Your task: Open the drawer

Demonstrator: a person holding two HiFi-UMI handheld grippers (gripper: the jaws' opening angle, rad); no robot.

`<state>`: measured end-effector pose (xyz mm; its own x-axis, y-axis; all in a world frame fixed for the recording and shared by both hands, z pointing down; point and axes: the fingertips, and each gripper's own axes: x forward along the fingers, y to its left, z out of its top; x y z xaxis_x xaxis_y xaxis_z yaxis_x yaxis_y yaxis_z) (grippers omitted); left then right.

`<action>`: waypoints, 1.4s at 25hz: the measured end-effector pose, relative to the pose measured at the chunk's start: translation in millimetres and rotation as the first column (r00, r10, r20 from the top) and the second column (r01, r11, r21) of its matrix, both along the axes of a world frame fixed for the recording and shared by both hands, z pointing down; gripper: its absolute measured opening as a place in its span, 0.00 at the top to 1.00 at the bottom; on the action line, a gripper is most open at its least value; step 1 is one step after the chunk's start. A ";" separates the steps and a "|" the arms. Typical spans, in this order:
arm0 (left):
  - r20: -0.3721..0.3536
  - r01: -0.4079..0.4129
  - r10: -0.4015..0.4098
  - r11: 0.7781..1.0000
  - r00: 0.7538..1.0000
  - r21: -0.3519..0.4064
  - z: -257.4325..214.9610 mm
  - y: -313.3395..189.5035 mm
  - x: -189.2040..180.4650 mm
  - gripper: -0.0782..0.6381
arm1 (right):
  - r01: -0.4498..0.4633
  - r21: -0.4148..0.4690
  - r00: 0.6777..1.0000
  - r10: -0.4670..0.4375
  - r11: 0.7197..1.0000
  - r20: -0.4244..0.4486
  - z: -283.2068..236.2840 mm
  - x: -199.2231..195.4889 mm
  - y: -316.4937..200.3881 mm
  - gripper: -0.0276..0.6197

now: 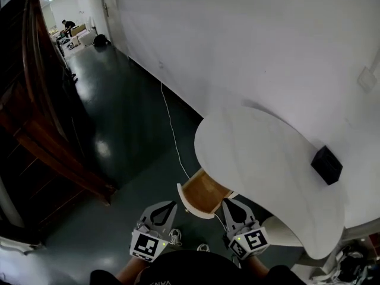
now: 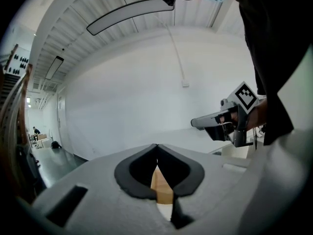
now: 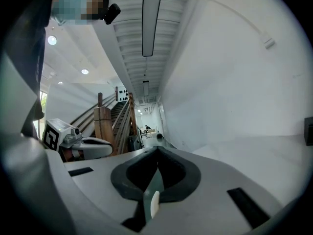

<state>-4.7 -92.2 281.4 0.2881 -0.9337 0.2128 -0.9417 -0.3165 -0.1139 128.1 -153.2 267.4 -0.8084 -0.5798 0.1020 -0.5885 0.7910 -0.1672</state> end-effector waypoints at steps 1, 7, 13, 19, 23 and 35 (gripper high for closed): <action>0.002 -0.001 0.001 1.000 1.000 0.000 -1.8 -0.3 -0.4 0.87 | 0.001 0.005 1.000 -0.001 1.000 0.001 -2.0 -0.7 0.5 0.95; 0.005 -0.019 0.019 1.000 1.000 0.013 -11.7 -1.4 -4.0 0.87 | -0.001 0.041 1.000 0.000 0.999 0.004 -11.7 -8.9 2.6 0.95; 0.040 -0.036 0.034 0.998 0.999 0.053 -17.0 -3.9 -13.4 0.87 | 0.009 0.055 1.000 -0.009 0.998 -0.008 -15.1 -19.3 4.3 0.95; 0.049 -0.033 0.030 0.997 0.998 0.070 -20.6 -8.8 -21.8 0.87 | 0.005 0.055 1.000 -0.005 0.998 -0.014 -13.1 -25.8 1.6 0.95; 0.042 -0.030 0.027 0.997 0.999 0.072 -21.3 -11.2 -25.4 0.87 | 0.007 0.047 1.000 -0.006 0.999 -0.031 -8.0 -28.2 0.1 0.95; 0.049 -0.035 0.031 0.997 0.998 0.075 -15.9 -15.1 -35.2 0.87 | 0.001 0.031 0.999 0.000 1.000 -0.040 -2.8 -36.6 -2.7 0.95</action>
